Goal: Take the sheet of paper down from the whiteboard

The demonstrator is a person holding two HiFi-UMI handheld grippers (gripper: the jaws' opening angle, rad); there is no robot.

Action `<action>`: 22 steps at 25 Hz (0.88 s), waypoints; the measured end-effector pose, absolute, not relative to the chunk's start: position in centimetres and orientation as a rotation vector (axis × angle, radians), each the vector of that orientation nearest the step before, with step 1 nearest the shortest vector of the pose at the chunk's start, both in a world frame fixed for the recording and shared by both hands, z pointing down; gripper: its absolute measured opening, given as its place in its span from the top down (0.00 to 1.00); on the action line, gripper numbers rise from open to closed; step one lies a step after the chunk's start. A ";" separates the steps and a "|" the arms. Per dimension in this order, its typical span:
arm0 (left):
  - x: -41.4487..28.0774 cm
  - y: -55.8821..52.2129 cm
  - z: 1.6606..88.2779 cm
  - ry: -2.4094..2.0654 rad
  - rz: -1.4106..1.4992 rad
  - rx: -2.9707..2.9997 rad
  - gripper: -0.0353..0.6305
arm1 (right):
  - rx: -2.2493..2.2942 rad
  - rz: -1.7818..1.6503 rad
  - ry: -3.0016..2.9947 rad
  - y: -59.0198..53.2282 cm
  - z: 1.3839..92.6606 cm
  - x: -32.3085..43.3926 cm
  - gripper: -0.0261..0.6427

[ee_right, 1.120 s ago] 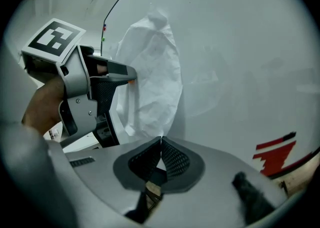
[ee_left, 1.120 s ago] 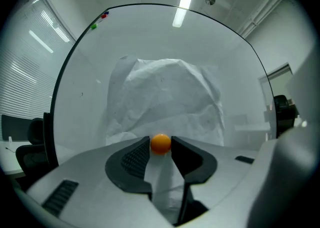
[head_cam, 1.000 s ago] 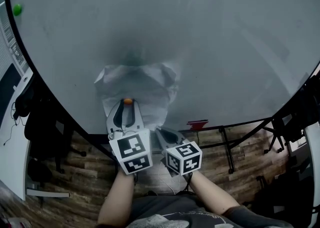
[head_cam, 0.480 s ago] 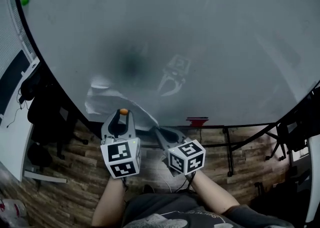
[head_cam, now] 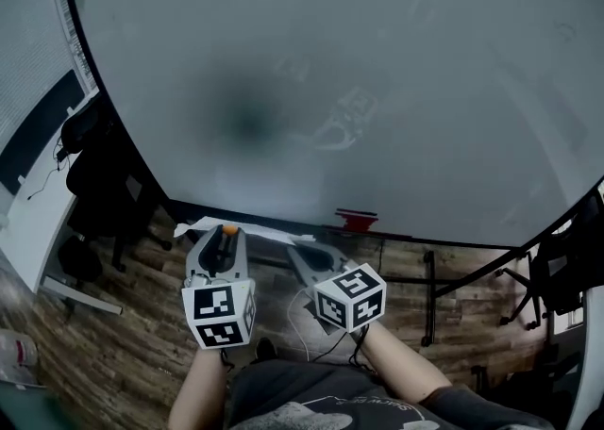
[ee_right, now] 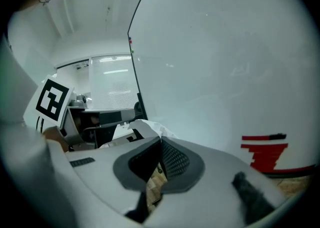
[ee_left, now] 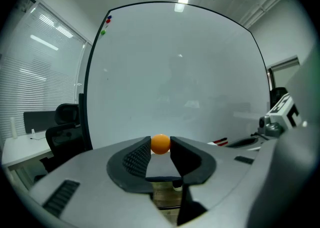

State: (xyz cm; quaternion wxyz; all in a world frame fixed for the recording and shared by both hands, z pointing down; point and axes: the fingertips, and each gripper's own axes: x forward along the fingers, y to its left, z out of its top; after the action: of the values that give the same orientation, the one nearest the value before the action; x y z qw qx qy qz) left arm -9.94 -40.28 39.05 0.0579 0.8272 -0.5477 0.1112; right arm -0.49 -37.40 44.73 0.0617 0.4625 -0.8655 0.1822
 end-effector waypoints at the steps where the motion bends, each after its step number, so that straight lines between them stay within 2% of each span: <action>1: -9.3 -39.5 39.0 -1.660 0.338 2.508 0.76 | 1.393 0.551 -2.622 -36.7 44.7 0.2 0.93; 9: -3.7 -32.3 40.8 -1.685 0.376 2.458 0.76 | 1.350 0.575 -2.630 -30.6 45.8 6.2 0.93; 22: 0.0 -21.2 43.1 -1.755 0.455 2.334 0.76 | 1.278 0.659 -2.619 -22.2 48.5 13.1 0.93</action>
State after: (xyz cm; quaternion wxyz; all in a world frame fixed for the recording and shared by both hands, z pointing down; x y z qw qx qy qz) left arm 0.00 -21.20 43.07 0.0929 0.7863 -0.5913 0.1533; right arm 13.09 -22.20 48.50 0.0770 0.4264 -0.8740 0.2199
